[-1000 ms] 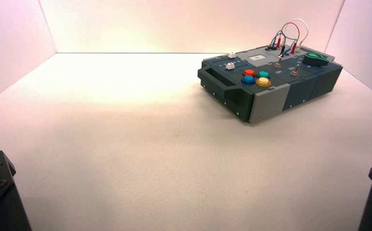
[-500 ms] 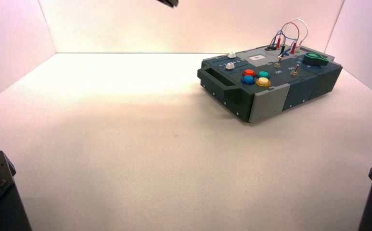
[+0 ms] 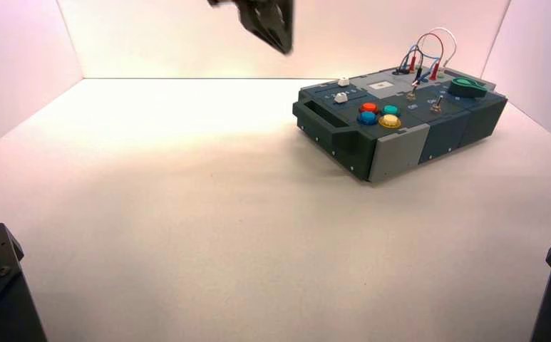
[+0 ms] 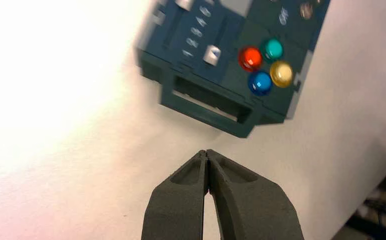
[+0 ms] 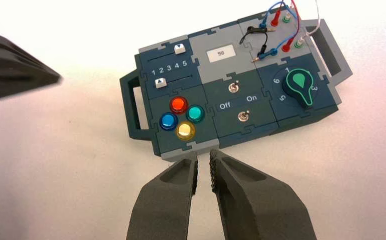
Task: Flip the bottom switch off with the left gripper.
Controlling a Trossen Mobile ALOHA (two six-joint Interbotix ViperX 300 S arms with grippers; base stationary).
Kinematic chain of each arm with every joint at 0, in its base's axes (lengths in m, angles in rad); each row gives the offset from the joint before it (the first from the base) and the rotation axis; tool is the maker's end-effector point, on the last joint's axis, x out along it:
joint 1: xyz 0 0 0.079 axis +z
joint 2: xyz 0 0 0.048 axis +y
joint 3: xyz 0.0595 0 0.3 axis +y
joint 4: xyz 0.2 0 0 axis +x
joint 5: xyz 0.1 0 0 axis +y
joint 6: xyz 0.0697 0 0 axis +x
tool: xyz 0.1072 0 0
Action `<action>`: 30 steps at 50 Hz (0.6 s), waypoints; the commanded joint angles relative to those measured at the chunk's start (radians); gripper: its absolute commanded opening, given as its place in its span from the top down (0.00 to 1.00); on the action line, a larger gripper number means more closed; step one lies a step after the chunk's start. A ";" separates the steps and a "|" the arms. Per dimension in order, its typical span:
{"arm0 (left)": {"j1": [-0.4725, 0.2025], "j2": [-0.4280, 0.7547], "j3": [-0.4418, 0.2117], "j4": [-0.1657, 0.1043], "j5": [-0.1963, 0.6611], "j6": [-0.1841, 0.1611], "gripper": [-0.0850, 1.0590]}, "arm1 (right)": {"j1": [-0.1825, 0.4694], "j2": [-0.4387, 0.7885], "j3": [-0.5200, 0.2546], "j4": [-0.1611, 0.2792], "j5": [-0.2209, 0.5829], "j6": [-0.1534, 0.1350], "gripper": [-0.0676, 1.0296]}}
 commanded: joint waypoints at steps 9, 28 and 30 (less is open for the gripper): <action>-0.048 0.144 -0.135 -0.003 0.035 0.009 0.95 | 0.005 -0.006 -0.012 0.003 -0.005 0.000 0.79; -0.049 0.337 -0.316 -0.003 0.107 0.003 0.95 | 0.005 -0.012 -0.012 0.005 -0.003 0.000 0.79; -0.049 0.350 -0.328 -0.003 0.110 0.003 0.95 | 0.005 -0.012 -0.012 0.003 -0.003 -0.002 0.79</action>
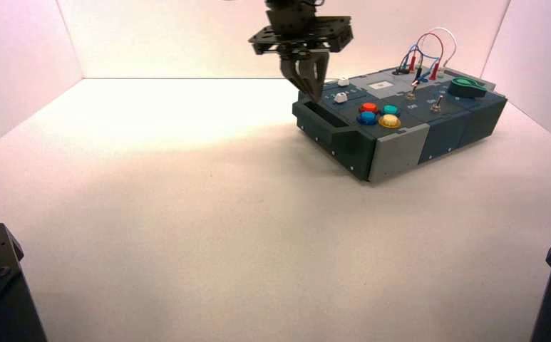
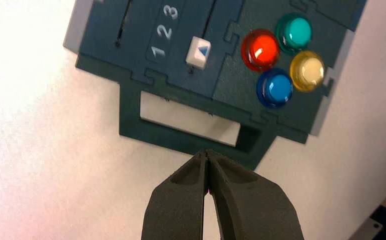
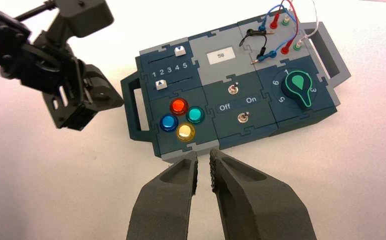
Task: Flip the bottom switch off with the left gripper.
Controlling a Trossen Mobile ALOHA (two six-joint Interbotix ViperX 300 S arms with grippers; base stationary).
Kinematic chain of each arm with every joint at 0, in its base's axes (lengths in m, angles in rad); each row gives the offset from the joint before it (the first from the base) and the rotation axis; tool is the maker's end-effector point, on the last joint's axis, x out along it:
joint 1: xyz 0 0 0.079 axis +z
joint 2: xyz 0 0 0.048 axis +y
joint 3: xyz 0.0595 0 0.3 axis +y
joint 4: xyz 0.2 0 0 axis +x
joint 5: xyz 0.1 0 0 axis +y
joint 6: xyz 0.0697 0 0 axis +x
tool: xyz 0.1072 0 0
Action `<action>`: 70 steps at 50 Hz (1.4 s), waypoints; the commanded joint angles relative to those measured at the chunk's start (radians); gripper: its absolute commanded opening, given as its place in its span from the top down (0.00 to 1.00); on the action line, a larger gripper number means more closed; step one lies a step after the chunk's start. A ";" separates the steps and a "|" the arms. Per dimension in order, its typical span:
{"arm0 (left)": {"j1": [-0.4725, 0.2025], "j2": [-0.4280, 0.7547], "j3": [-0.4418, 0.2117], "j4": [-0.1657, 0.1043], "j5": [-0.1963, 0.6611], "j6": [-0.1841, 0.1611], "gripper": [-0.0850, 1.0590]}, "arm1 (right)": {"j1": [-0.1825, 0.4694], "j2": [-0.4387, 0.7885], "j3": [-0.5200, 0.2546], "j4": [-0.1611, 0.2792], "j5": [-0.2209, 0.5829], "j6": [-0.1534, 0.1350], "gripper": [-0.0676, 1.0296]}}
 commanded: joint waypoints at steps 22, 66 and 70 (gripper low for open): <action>0.012 0.123 -0.167 0.000 0.086 -0.054 0.95 | 0.005 -0.005 -0.020 0.000 0.015 -0.003 0.79; 0.212 0.025 0.074 0.100 0.115 -0.095 0.95 | 0.005 0.110 -0.017 -0.011 0.020 -0.011 0.81; 0.233 0.005 0.097 0.110 0.112 -0.089 0.95 | 0.005 0.155 -0.017 -0.011 -0.005 -0.011 0.86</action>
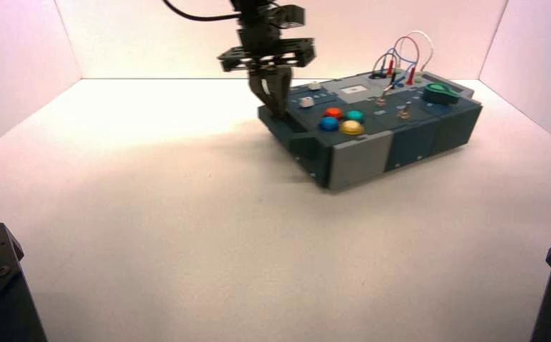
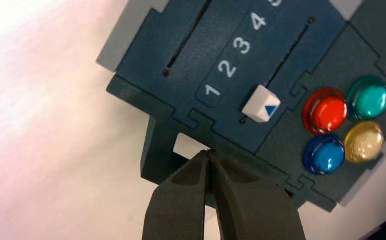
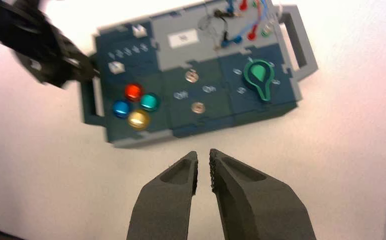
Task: Flip the bottom switch off with the left gripper.
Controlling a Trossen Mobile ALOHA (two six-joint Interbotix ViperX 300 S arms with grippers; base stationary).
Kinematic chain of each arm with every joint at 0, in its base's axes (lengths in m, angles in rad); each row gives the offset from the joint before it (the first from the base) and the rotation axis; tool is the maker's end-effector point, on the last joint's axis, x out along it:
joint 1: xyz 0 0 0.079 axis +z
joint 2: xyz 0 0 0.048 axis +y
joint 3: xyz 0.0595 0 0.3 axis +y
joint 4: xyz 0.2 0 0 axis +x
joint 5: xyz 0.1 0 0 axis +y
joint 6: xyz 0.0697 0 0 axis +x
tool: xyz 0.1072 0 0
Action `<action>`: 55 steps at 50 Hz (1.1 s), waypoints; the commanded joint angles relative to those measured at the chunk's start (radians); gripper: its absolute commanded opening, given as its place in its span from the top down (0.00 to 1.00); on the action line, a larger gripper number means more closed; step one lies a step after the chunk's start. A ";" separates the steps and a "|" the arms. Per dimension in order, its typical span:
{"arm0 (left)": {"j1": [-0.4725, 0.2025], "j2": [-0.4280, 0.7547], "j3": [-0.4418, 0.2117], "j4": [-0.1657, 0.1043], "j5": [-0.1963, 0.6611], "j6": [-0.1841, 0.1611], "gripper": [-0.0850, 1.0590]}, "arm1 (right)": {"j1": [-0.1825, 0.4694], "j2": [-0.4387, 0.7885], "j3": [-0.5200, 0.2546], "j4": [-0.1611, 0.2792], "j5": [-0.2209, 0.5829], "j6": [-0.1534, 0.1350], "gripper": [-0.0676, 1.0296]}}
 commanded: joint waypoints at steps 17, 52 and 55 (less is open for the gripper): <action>0.169 -0.091 0.124 0.046 -0.005 0.049 0.95 | 0.000 0.288 -0.020 -0.009 -0.206 0.002 0.96; 0.258 -0.104 0.153 0.043 -0.012 0.084 0.95 | -0.012 0.807 -0.229 -0.014 -0.433 0.025 0.96; 0.258 -0.103 0.153 0.044 -0.012 0.084 0.95 | -0.012 0.841 -0.249 -0.018 -0.437 0.023 0.96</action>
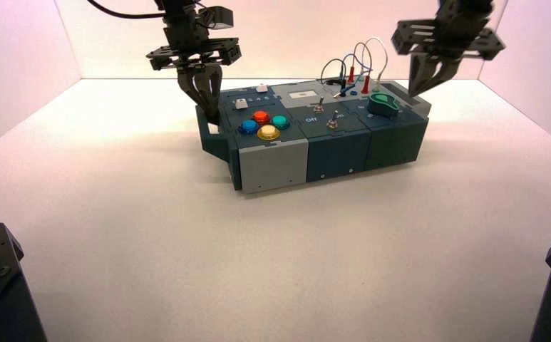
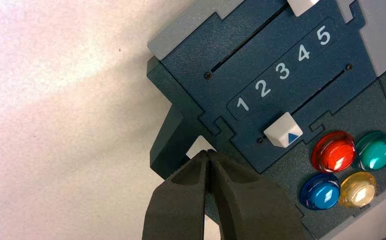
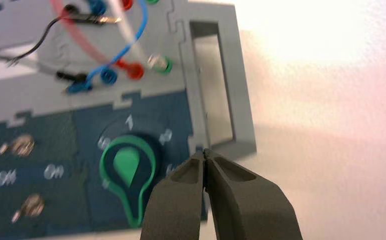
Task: Flip the bottom switch off with the left gripper.
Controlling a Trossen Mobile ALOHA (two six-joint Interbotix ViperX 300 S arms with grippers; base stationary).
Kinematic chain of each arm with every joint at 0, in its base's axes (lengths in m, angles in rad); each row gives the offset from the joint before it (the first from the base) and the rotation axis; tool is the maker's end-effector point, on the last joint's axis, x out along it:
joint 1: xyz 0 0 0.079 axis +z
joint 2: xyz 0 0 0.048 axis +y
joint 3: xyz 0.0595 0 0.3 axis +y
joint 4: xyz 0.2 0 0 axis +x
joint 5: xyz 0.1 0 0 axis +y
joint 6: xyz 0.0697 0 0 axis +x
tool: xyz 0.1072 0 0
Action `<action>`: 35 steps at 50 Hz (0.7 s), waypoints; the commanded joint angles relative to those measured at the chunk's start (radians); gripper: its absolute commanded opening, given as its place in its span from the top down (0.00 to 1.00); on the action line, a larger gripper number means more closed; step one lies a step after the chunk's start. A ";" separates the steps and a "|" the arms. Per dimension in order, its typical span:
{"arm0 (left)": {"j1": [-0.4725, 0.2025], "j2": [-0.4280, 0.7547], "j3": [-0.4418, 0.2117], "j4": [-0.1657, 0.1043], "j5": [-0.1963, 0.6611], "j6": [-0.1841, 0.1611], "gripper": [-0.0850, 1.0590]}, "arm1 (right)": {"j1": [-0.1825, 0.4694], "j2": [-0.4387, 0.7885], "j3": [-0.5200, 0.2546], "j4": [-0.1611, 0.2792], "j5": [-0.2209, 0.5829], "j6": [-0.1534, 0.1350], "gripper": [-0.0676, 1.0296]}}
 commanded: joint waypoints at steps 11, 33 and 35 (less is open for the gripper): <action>0.052 -0.015 0.009 0.017 0.000 0.008 0.95 | -0.003 0.121 -0.126 -0.031 -0.008 -0.008 0.96; 0.078 0.017 -0.023 0.012 -0.017 0.008 0.95 | 0.008 0.044 -0.064 -0.029 0.121 -0.005 0.96; 0.078 0.029 -0.032 0.009 -0.017 0.008 0.95 | 0.008 0.031 -0.055 -0.029 0.124 -0.003 0.96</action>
